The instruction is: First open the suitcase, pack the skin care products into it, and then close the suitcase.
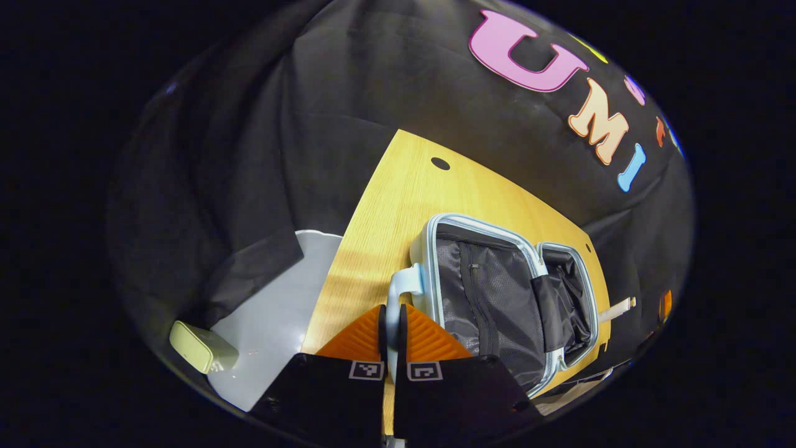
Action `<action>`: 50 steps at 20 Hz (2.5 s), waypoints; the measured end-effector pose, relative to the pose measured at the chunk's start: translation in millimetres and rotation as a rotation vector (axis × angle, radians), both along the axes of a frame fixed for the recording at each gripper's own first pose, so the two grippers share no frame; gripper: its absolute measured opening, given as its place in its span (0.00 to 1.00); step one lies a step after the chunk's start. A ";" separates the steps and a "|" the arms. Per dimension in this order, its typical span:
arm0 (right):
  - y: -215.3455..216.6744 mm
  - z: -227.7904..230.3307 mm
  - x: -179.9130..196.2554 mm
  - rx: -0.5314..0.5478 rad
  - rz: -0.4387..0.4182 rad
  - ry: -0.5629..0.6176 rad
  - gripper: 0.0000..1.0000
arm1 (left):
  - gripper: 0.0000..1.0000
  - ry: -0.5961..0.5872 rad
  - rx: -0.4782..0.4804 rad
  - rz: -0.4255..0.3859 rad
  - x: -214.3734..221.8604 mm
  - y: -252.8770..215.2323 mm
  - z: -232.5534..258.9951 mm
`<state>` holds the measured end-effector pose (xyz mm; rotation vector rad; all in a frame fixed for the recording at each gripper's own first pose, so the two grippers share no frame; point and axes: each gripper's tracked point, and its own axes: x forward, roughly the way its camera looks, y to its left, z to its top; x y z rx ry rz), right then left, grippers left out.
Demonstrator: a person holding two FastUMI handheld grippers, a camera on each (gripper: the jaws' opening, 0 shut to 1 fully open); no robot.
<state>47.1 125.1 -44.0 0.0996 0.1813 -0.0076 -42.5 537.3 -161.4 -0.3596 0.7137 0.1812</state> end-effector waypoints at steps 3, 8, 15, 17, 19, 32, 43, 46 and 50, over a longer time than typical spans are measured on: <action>-2.4 -7.0 -4.0 -0.020 -0.004 0.019 0.98 | 0.00 -0.017 0.000 0.026 2.4 3.1 -8.8; -16.4 -10.4 -10.8 -0.030 -0.012 0.015 0.99 | 0.34 -0.065 0.112 0.129 -10.1 28.9 11.6; -51.8 -28.5 -9.4 -0.028 -0.019 0.033 0.98 | 0.96 -0.292 0.490 0.180 -26.2 -20.6 127.3; -62.8 -36.1 -6.4 -0.023 -0.017 0.040 0.99 | 0.95 -0.399 0.514 0.127 -21.0 -84.4 155.4; -75.9 -44.0 -3.9 -0.019 -0.017 0.048 0.99 | 0.96 -0.500 0.477 0.085 -11.4 -156.4 177.4; -111.8 -130.2 22.2 -0.070 0.114 0.136 0.99 | 0.96 -0.614 0.221 -0.323 72.8 -511.3 101.9; -115.1 -203.6 43.6 -0.037 0.134 0.239 0.99 | 0.96 -0.430 0.107 -0.405 122.3 -592.1 -20.6; -116.6 -212.5 46.0 -0.043 0.140 0.252 0.99 | 0.94 -0.385 0.118 -0.416 127.9 -595.6 -43.1; -116.1 -221.1 47.7 -0.051 0.152 0.267 0.99 | 0.76 -0.344 0.120 -0.419 135.8 -601.3 -63.0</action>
